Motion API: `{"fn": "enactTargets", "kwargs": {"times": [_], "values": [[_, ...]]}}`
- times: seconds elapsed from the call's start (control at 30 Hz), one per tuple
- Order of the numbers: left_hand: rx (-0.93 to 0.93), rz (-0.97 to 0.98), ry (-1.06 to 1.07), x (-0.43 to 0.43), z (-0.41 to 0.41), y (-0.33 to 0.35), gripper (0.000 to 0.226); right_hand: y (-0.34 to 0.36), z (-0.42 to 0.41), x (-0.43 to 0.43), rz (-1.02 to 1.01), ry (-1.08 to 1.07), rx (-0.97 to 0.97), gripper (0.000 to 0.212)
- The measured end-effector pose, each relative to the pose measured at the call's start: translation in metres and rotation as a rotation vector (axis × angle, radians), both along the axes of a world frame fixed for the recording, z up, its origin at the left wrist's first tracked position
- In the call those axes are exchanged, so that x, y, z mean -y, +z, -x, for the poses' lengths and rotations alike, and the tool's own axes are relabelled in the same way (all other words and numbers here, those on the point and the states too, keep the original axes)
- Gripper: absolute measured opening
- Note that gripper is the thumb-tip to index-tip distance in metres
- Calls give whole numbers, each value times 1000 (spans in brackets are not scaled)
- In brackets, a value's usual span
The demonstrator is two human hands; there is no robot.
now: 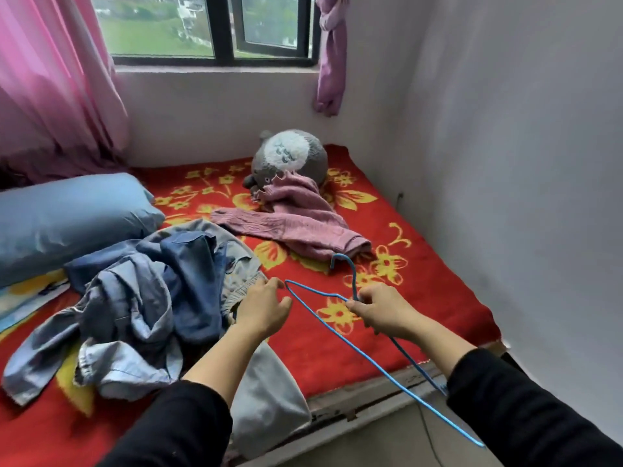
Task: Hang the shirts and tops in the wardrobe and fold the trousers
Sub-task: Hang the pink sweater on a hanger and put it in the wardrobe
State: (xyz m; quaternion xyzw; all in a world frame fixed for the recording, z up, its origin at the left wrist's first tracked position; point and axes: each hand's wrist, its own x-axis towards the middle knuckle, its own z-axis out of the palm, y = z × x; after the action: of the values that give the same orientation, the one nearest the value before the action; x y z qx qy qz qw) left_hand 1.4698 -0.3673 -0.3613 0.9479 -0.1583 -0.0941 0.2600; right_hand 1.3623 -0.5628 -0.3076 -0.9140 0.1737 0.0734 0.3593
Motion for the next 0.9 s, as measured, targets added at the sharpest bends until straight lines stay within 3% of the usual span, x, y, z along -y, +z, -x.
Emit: {"fn": "enactTargets", "kwargs": {"times": [0.37,0.63,0.9], "values": [[-132,-72,-44,170,-129,-69,38,-63,-133,165,47,-273,75,53],[-386,-98,96,294,-202,-140,36,-140,-236,308,-70,-273,-120,44],[-488,-106,195,357,-263,-227,46,-234,-287,369,-34,-221,-245,45]]}}
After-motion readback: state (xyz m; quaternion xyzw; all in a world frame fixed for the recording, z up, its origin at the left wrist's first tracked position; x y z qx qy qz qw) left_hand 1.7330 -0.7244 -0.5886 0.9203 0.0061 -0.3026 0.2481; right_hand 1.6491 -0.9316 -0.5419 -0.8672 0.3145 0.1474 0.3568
